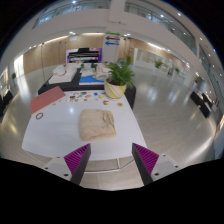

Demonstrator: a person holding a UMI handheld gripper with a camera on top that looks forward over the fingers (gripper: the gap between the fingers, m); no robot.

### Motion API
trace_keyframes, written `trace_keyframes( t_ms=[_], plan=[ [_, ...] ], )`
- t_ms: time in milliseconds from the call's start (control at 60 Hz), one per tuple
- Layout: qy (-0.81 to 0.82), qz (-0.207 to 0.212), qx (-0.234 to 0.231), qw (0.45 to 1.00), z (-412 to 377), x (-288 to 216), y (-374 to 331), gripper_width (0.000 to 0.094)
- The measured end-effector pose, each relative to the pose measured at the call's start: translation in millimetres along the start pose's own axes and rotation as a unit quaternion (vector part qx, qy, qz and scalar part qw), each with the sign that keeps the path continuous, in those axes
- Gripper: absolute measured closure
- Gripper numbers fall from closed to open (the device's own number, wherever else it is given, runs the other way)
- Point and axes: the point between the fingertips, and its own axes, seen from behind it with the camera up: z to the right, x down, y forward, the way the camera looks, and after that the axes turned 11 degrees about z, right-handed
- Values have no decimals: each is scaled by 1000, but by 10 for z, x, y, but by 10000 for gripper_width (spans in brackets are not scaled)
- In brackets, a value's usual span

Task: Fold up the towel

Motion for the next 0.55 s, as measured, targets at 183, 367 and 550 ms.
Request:
trace_keyframes(
  t_ms=[183, 367, 550],
  plan=[
    [33, -3, 8, 999, -11, 80, -504, 79],
    [33, 2, 7, 999, -62, 62, -598, 78],
    [34, 1, -7, 999, -185, 78, -597, 78]
  ],
)
